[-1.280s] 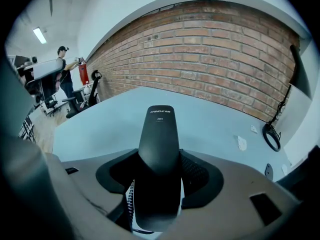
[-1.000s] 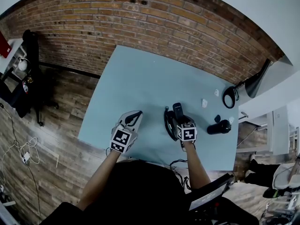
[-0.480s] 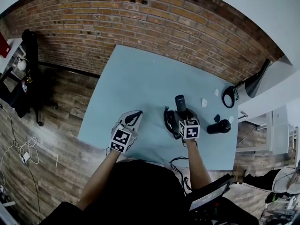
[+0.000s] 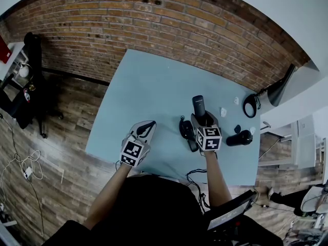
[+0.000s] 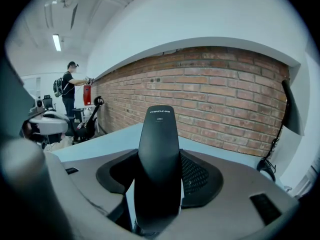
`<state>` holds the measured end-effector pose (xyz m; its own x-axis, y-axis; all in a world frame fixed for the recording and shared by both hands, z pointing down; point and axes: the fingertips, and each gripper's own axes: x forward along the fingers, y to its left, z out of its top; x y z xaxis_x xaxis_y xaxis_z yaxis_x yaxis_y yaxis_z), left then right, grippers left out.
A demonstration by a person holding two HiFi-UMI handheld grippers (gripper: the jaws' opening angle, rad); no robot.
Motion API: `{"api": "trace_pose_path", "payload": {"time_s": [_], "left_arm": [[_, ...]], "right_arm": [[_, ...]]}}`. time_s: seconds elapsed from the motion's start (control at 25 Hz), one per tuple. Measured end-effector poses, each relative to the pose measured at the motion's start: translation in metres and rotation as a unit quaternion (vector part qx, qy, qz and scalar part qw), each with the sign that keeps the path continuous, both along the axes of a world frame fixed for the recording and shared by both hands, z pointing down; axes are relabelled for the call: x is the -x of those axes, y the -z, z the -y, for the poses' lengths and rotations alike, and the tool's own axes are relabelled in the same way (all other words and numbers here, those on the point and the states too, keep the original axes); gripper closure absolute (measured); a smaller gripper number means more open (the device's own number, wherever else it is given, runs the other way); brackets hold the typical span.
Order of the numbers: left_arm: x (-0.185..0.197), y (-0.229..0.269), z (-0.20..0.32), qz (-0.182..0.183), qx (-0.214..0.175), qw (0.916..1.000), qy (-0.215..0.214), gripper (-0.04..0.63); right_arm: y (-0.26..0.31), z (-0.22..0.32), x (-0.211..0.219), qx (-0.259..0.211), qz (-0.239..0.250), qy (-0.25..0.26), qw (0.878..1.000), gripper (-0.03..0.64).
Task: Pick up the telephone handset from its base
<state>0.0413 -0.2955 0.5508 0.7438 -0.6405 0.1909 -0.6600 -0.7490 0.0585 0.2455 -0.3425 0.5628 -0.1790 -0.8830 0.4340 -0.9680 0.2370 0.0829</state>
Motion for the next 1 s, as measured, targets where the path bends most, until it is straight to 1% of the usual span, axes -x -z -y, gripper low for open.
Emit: {"api": "trace_pose_path", "payload": {"time_s": [0.16, 0.52, 0.6, 0.84, 1.0], "left_arm": [[-0.002, 0.001, -0.001, -0.004, -0.001, 1.0, -0.002, 0.574], [-0.006, 0.004, -0.003, -0.002, 0.001, 1.0, -0.009, 0.574], [-0.005, 0.004, -0.004, 0.001, 0.001, 1.0, -0.01, 0.574], [-0.004, 0.006, -0.001, -0.005, -0.006, 0.9999, -0.009, 0.574], [-0.004, 0.006, -0.002, -0.004, -0.005, 0.9999, -0.009, 0.574]], "right_arm": [[0.026, 0.003, 0.008, -0.03, -0.004, 0.011, 0.999, 0.367], [0.088, 0.009, 0.021, -0.096, 0.014, 0.022, 0.995, 0.367], [0.1, 0.009, 0.026, -0.11, 0.015, 0.023, 0.994, 0.367], [0.131, 0.01, 0.039, -0.152, 0.014, 0.032, 0.988, 0.367], [0.155, 0.006, 0.044, -0.184, 0.015, 0.034, 0.982, 0.367]]}}
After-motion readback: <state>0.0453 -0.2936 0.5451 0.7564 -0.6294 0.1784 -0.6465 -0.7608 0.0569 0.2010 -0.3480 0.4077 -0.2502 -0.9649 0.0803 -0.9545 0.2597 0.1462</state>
